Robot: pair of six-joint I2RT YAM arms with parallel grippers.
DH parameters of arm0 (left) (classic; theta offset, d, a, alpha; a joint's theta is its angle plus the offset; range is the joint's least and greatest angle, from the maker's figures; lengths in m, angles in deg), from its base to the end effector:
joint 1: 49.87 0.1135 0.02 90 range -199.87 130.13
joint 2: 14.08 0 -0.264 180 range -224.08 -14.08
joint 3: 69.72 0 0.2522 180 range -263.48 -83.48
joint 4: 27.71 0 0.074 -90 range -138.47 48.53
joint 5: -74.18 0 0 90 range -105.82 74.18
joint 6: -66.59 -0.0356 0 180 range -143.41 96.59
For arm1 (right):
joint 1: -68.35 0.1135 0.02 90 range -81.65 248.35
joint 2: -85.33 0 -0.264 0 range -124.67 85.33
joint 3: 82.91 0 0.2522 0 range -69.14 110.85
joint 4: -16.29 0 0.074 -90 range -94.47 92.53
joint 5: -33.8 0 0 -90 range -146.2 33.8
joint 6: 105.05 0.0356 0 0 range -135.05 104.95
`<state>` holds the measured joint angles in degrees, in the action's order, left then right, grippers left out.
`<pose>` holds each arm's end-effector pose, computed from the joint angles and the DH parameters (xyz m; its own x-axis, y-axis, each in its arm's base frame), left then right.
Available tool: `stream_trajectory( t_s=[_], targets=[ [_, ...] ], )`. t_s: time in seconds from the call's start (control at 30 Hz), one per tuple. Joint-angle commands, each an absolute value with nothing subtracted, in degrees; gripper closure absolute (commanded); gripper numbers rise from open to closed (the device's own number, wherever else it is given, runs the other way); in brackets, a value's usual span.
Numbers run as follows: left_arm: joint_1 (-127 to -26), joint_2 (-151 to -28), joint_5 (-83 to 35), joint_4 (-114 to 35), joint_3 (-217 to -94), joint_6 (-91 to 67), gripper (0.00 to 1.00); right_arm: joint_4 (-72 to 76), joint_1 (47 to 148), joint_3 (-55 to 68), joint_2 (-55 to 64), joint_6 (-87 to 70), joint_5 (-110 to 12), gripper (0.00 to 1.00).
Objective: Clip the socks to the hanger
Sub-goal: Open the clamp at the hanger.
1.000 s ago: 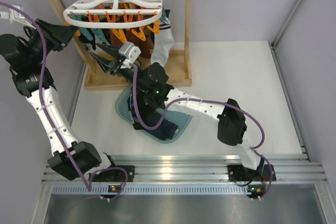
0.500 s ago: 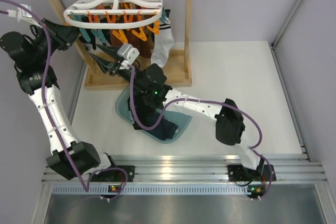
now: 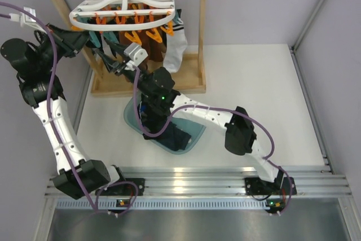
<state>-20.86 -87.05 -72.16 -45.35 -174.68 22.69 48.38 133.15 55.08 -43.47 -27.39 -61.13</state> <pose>0.2307 0.0941 0.5228 -0.1642 -0.5477 -0.8204 0.4588 0.6939 -0.5550 0.2227 0.4662 0.4317 0.4612 0.4800 -0.7462 -0.7938 0.5991 -0.1052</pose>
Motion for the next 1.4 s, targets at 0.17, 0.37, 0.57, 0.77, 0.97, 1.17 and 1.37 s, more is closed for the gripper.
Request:
stream_trajectory(
  t_s=[0.17, 0.37, 0.57, 0.77, 0.97, 1.17, 1.37],
  targets=[
    [-22.0, -84.1, -74.3, -44.7, -173.8, 21.3, 1.00, 49.6, 132.4, 58.1, -43.3, -25.3, -60.2, 0.56],
    [-22.7, -83.6, -74.7, -45.6, -173.4, 19.4, 1.00, 48.9, 132.3, 59.1, -43.6, -25.2, -59.1, 0.56],
    [-23.4, -83.2, -75.4, -45.7, -173.5, 19.4, 1.00, 47.4, 132.0, 60.0, -44.4, -25.3, -59.3, 0.57],
    [-23.9, -82.4, -75.9, -45.6, -173.4, 19.2, 1.00, 46.7, 131.6, 60.9, -44.9, -25.3, -60.1, 0.73],
    [-23.8, -81.1, -74.9, -48.7, -173.8, 18.3, 0.52, 46.0, 131.5, 61.1, -44.5, -25.3, -60.4, 1.00],
    [-22.8, -80.1, -76.0, -54.1, -175.0, 16.1, 0.25, 46.0, 131.3, 60.9, -43.7, -24.5, -61.0, 1.00],
    [-21.9, -78.6, -78.1, -48.0, -173.3, 20.2, 0.28, 45.6, 131.3, 60.8, -43.2, -23.7, -60.2, 1.00]
  ],
)
